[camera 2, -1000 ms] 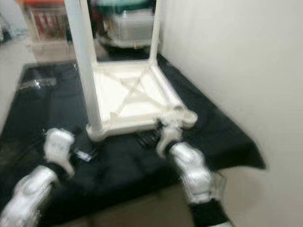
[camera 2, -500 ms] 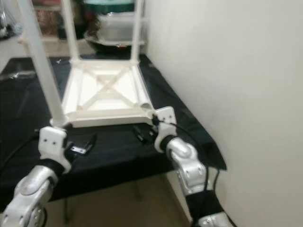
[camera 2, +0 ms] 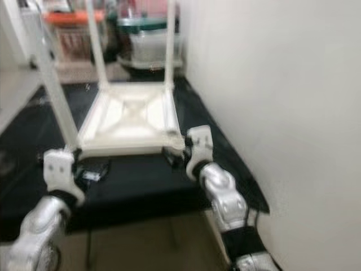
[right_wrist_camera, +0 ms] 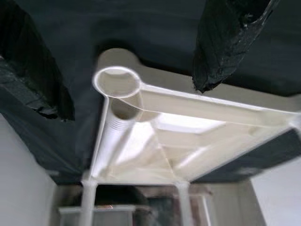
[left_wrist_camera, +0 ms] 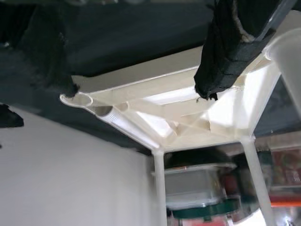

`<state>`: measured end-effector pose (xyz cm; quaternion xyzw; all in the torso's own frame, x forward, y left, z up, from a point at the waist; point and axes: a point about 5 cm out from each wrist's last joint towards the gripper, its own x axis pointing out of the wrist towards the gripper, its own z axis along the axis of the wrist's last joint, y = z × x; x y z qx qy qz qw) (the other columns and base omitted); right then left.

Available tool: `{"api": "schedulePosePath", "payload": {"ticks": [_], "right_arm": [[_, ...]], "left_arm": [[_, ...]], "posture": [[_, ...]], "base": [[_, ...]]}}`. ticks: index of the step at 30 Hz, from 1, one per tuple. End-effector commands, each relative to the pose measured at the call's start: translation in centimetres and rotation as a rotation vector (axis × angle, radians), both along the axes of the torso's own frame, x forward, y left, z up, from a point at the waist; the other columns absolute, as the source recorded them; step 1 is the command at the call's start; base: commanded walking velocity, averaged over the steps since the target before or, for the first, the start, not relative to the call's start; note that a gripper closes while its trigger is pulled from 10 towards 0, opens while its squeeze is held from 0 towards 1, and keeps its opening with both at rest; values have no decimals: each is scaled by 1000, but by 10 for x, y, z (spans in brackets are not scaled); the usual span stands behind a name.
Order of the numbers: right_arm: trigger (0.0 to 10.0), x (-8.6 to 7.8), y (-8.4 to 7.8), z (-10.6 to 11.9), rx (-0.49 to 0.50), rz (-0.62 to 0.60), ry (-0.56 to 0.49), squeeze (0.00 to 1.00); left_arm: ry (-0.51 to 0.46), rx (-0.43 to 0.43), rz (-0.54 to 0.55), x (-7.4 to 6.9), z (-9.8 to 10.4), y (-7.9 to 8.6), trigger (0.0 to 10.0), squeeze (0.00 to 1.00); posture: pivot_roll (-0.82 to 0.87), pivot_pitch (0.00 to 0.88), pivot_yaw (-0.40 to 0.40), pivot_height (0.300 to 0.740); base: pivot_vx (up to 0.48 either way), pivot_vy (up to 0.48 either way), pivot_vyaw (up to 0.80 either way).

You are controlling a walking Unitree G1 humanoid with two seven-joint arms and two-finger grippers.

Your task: Building children table

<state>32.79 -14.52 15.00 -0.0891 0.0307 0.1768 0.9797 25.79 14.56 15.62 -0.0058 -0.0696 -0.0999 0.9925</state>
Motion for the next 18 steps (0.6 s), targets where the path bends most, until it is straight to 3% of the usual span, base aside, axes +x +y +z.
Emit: {"api": "schedulePosePath", "payload": {"ticks": [1,4,9,13,18], "right_arm": [[10000,1,11,2,5,33,-17,0],[10000,3,13,2,16,27,-14,0],[10000,3,14,0,31,20,-8,0],[10000,3,10,0,26,40,2,0],[10000,4,8,-1,-51,46,-19,0]], "left_arm": [[13,3,27,0,-3,7,10000,0],[15,2,22,-1,-3,6,10000,0],[15,-1,15,-3,-3,5,10000,0],[18,-6,14,-3,-4,4,10000,0],[12,-20,11,-3,-2,5,10000,0]], "posture": [[6,0,-43,740],[11,0,-47,740],[8,0,-46,740],[2,0,-42,740],[6,0,-47,740]], "base": [[364,0,800],[336,0,0],[313,0,735],[0,0,0],[51,0,160]]}}
